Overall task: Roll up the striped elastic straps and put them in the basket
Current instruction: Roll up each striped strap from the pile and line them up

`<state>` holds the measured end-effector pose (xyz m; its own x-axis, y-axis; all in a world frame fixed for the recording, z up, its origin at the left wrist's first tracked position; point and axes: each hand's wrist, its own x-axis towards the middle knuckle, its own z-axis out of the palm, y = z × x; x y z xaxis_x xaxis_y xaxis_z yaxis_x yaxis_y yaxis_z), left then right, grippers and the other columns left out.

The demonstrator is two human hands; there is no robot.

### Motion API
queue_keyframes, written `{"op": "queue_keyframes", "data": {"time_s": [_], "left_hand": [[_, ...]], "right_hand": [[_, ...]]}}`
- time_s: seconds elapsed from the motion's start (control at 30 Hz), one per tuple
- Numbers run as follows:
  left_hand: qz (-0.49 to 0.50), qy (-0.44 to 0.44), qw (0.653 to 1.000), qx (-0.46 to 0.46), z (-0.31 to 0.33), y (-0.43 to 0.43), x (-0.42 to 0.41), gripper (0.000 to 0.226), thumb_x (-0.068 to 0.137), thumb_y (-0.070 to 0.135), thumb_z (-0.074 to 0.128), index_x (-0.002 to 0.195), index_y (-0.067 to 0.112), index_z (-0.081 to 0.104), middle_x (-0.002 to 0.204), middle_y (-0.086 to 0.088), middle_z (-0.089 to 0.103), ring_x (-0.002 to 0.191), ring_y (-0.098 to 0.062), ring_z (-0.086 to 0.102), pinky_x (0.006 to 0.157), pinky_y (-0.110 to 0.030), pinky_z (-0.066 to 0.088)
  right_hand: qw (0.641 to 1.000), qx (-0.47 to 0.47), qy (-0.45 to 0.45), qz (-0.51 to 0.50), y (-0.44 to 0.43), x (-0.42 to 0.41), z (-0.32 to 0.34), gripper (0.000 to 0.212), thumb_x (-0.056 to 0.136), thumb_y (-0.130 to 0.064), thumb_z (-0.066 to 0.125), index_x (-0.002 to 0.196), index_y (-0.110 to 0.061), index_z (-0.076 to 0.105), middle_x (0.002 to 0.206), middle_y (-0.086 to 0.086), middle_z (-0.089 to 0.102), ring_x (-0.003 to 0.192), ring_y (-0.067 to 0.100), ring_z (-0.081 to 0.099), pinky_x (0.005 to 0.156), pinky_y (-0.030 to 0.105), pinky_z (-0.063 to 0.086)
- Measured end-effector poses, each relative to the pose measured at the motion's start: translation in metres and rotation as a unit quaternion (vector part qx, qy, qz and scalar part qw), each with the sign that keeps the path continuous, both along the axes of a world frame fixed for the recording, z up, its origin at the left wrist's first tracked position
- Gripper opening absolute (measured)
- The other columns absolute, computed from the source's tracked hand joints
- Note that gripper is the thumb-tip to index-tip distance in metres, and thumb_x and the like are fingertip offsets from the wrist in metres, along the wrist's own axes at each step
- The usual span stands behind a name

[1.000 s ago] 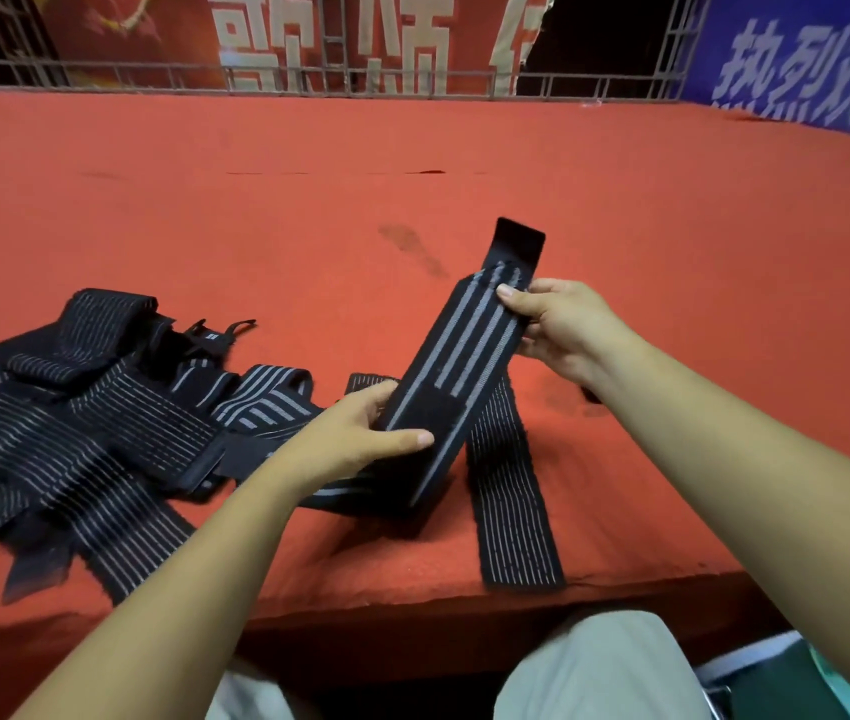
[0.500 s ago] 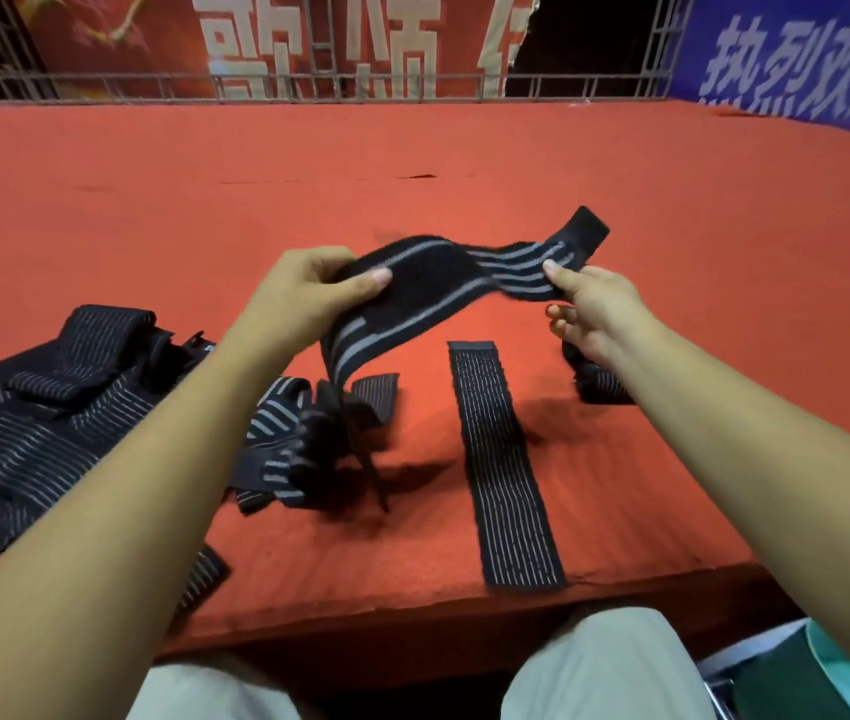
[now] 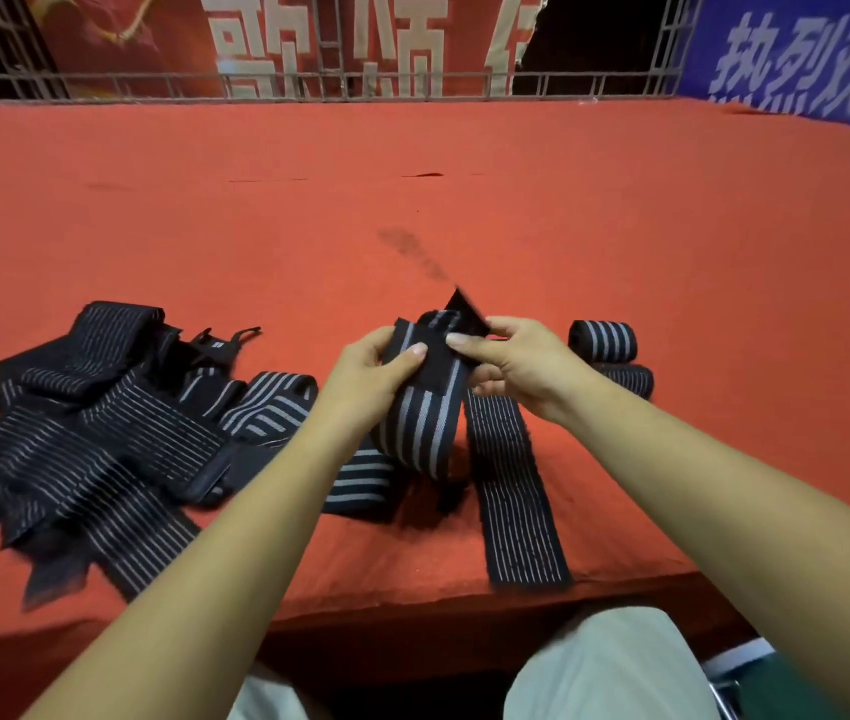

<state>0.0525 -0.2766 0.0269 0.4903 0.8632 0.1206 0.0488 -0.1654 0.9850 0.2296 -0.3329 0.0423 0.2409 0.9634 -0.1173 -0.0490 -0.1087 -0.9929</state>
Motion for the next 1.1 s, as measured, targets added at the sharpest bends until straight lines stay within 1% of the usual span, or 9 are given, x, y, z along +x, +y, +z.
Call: {"op": "queue_keyframes", "data": {"time_s": [0.23,0.37,0.47,0.6,0.7,0.77,0.9,1.0,1.1], "left_hand": [[0.009,0.059,0.996,-0.071,-0.018,-0.008,-0.007,0.020,0.092,0.008,0.058,0.104,0.016,0.072,0.098,-0.004,0.077,0.093,-0.023,0.073,0.079,-0.036,0.059],[0.035,0.235,0.969,0.068,-0.040,-0.014,-0.009,0.005,0.083,0.016,0.061,0.079,0.017,0.057,0.067,0.005,0.064,0.065,-0.013,0.061,0.059,-0.015,0.046],[0.064,0.265,0.954,0.122,-0.045,-0.024,0.000,0.016,0.085,0.019,0.058,0.074,0.016,0.046,0.067,0.005,0.055,0.062,-0.010,0.051,0.053,-0.023,0.036],[0.019,0.119,0.985,-0.124,-0.040,-0.031,0.009,0.011,0.087,0.013,0.049,0.079,0.015,0.055,0.084,-0.004,0.067,0.082,-0.022,0.062,0.074,-0.035,0.047],[-0.063,-0.127,0.899,-0.415,-0.043,-0.031,0.008,0.040,0.086,0.004,0.034,0.114,-0.010,0.059,0.117,-0.030,0.067,0.108,-0.040,0.066,0.101,-0.053,0.047],[-0.093,-0.158,0.878,-0.443,-0.046,-0.029,0.006,0.047,0.083,0.004,0.032,0.119,-0.015,0.056,0.119,-0.030,0.066,0.103,-0.037,0.064,0.094,-0.049,0.049],[-0.045,-0.140,0.924,-0.353,-0.051,-0.024,0.008,0.026,0.072,0.023,0.064,0.093,0.007,0.064,0.080,-0.008,0.060,0.066,-0.020,0.054,0.067,-0.036,0.045],[-0.046,-0.106,0.967,-0.228,-0.055,-0.019,0.006,0.032,0.070,0.040,0.083,0.073,0.021,0.058,0.068,-0.002,0.049,0.064,-0.018,0.046,0.064,-0.034,0.039],[-0.087,-0.092,0.983,-0.132,-0.060,-0.018,0.003,0.029,0.086,0.011,0.073,0.080,0.018,0.046,0.071,0.003,0.054,0.068,-0.011,0.052,0.056,-0.020,0.042]], "right_hand": [[0.985,0.003,0.083,-0.149,0.017,0.027,0.005,0.017,0.094,-0.010,0.066,0.107,-0.006,0.056,0.078,0.007,0.060,0.050,0.012,0.054,0.048,0.022,0.047],[0.979,0.010,0.076,-0.191,0.022,0.048,0.014,0.023,0.092,-0.029,0.071,0.083,-0.014,0.057,0.070,-0.003,0.061,0.060,0.011,0.054,0.063,0.025,0.047],[0.988,-0.006,0.031,-0.149,0.023,0.044,0.018,0.028,0.085,-0.033,0.078,0.080,-0.017,0.056,0.057,-0.010,0.060,0.056,0.005,0.056,0.058,0.022,0.043],[0.980,-0.001,0.157,-0.125,0.031,0.045,0.019,0.027,0.087,-0.016,0.066,0.067,-0.020,0.048,0.063,-0.002,0.043,0.052,0.012,0.037,0.055,0.025,0.032],[0.942,0.042,0.305,-0.136,0.037,0.055,0.021,0.025,0.087,0.003,0.048,0.066,-0.010,0.043,0.064,0.007,0.044,0.057,0.019,0.047,0.061,0.032,0.047],[0.934,0.038,0.329,-0.133,0.041,0.060,0.017,0.022,0.090,0.013,0.039,0.077,0.000,0.051,0.079,0.015,0.054,0.070,0.026,0.056,0.065,0.035,0.059],[0.960,-0.013,0.230,-0.157,0.043,0.075,0.002,0.010,0.092,0.015,0.053,0.093,0.005,0.056,0.092,0.021,0.064,0.081,0.028,0.066,0.057,0.033,0.061],[0.981,-0.057,-0.018,-0.183,0.042,0.092,-0.003,0.023,0.085,-0.002,0.074,0.097,-0.014,0.057,0.086,0.008,0.065,0.064,0.017,0.061,0.047,0.026,0.044],[0.968,-0.041,-0.159,-0.188,0.044,0.103,-0.006,0.030,0.083,-0.008,0.078,0.102,-0.013,0.056,0.071,0.006,0.051,0.050,0.014,0.040,0.039,0.016,0.025]]}}
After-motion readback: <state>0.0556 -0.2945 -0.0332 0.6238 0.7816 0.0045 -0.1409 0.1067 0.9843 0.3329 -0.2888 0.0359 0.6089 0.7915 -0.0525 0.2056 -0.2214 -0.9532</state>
